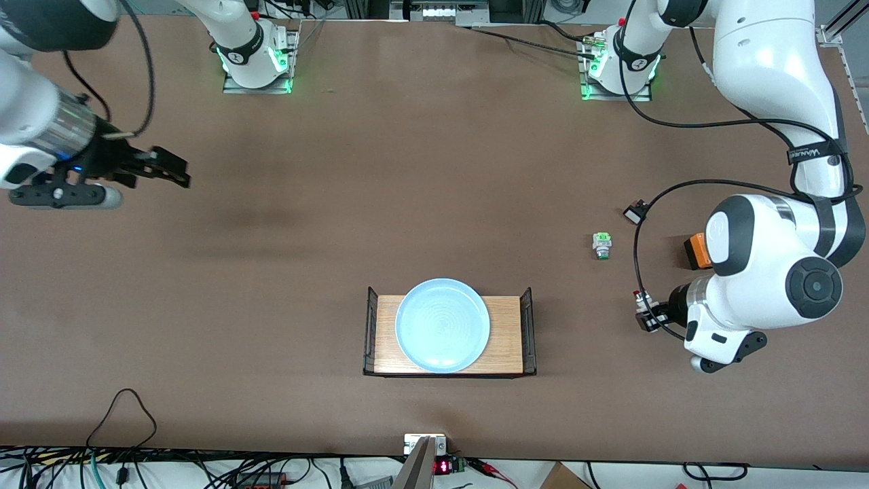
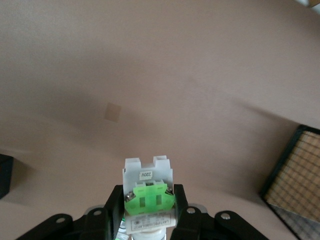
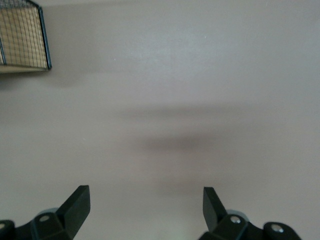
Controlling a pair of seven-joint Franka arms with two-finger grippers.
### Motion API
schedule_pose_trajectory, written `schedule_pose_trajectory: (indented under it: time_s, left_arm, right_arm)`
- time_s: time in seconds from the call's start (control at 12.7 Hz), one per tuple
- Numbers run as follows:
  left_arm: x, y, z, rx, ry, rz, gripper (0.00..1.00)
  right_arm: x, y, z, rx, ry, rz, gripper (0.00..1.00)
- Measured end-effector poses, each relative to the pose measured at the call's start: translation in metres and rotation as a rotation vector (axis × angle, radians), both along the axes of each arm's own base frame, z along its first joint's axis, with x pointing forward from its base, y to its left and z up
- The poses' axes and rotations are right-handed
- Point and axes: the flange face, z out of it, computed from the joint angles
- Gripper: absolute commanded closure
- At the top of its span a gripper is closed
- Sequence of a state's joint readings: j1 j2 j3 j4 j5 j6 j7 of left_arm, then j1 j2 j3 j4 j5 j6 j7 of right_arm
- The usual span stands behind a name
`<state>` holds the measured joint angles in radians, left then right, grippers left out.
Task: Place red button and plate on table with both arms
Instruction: 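Set the switch beside the orange box while the right gripper approaches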
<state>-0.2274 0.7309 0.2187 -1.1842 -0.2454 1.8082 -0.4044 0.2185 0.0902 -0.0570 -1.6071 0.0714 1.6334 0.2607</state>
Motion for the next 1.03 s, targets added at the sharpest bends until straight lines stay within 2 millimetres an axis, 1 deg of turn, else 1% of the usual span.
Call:
schedule_pose_trajectory:
  time_s: [0.16,0.32,0.39,0.55,0.71,0.79,0.87,1.03]
  left_arm:
    - [-0.004,0.013,-0.018,-0.003,0.012,-0.039,1.0]
    - [-0.006,0.03,-0.039,-0.004,-0.004,-0.082,1.0]
    - [-0.009,0.044,-0.052,-0.005,-0.008,-0.113,1.0]
    - [-0.017,0.078,-0.077,-0.009,-0.012,-0.174,0.99]
    - [-0.025,0.109,-0.096,-0.022,-0.019,-0.226,0.99]
    - [-0.029,0.119,-0.103,-0.055,-0.029,-0.245,0.99]
    - [-0.032,0.124,-0.111,-0.092,-0.044,-0.269,0.99]
    - [-0.041,0.128,-0.132,-0.12,-0.077,-0.301,0.98]
  right_arm:
    - [-0.005,0.04,-0.004,-0.014,0.004,-0.129,0.0]
    - [-0.006,0.071,-0.01,-0.02,-0.007,-0.221,0.0]
    - [-0.004,0.082,-0.017,-0.025,-0.007,-0.26,0.0]
    - [-0.002,0.098,-0.029,-0.044,-0.006,-0.275,0.0]
    - [-0.009,0.124,-0.034,-0.06,-0.007,-0.256,0.0]
    - [-0.014,0.138,-0.035,-0.065,-0.009,-0.283,0.0]
    - [-0.018,0.15,-0.036,-0.068,-0.008,-0.319,0.0]
    - [-0.024,0.176,-0.038,-0.058,-0.029,-0.371,0.0]
